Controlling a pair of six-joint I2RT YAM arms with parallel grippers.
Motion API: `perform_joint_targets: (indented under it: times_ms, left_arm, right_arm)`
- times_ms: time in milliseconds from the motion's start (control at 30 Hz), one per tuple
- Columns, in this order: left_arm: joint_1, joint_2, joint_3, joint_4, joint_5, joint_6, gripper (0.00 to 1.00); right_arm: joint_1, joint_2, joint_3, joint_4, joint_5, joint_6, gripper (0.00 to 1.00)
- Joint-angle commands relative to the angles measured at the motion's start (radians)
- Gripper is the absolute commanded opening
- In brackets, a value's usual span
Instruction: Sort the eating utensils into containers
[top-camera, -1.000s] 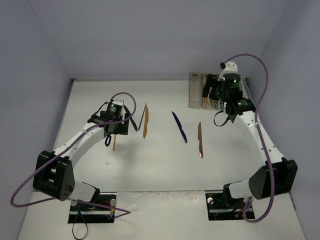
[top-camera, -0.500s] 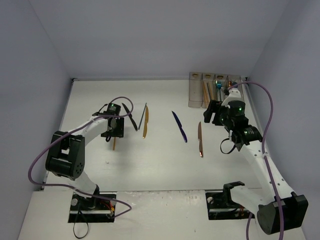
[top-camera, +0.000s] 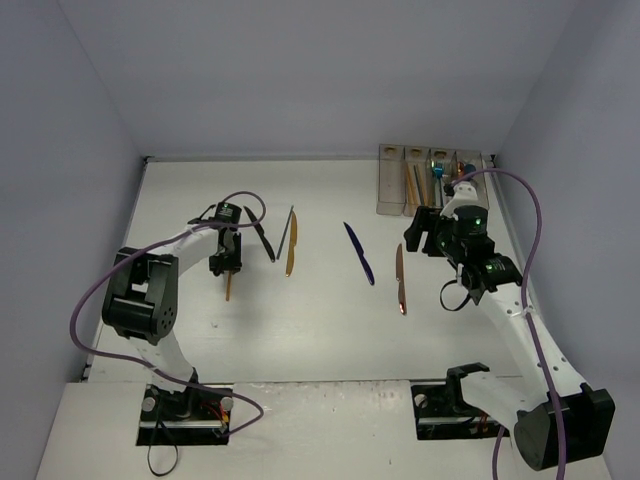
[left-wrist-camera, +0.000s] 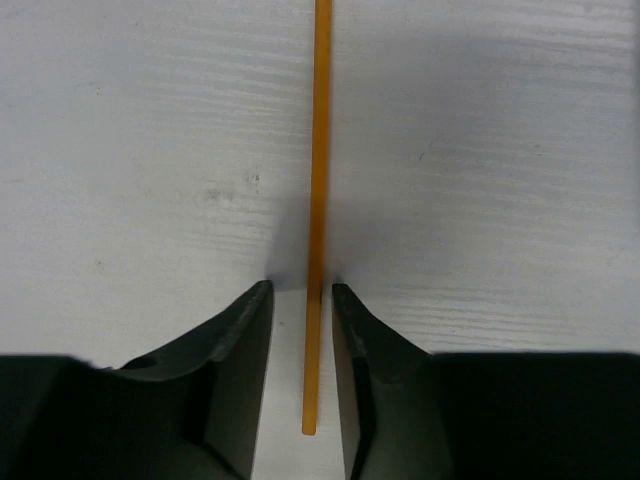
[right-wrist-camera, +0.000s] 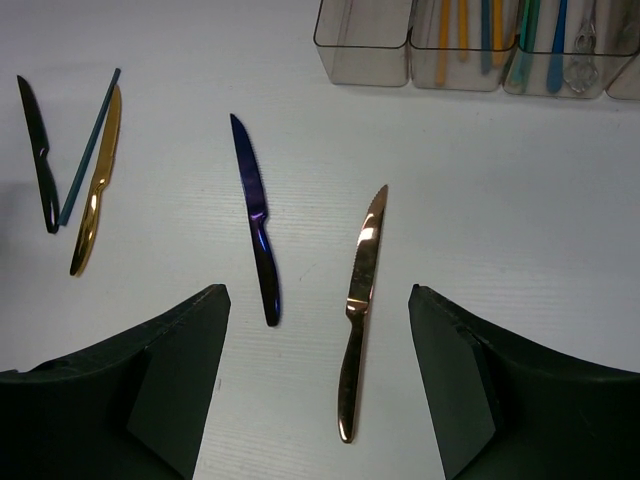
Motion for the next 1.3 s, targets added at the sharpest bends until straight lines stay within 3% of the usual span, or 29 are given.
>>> perform_joint_targets:
  times_ms: [0, 133, 233, 600, 767, 1033, 1267]
  left_arm:
    - [0.007, 0.019, 0.034, -0.006, 0.001, -0.015, 0.21]
    - [0.008, 0.031, 0.041, -0.003, 0.019, -0.031, 0.04]
    - [0.008, 0.026, 0.047, 0.010, 0.062, -0.049, 0.00]
    - [0.005, -0.173, 0.022, 0.151, 0.316, -0.227, 0.00]
    - [-0.007, -0.310, -0.013, 0.300, 0.436, -0.376, 0.00]
    - [-0.101, -0.445, -0.061, 0.521, 0.443, -0.568, 0.00]
    - [-0.206, -0.469, -0.057, 0.561, 0.402, -0.592, 0.00]
  right_arm:
    - [0.005, 0.017, 0.010, 0.068, -0.082, -0.021, 0.70]
    - [0.025, 0.049, 0.019, 0.071, -0.128, -0.029, 0.72]
    - [0.054, 0.058, 0.029, 0.082, -0.152, -0.040, 0.73]
    - [0.246, 0.153, 0.093, 0.200, -0.301, 0.015, 0.84]
    - [0.380, 0.231, 0.161, 0.235, -0.275, 0.043, 0.85]
    - [0.521, 0.354, 0.250, 0.286, -0.227, 0.072, 0.84]
    - [0.576, 0.426, 0.313, 0.303, -0.173, 0.102, 0.78]
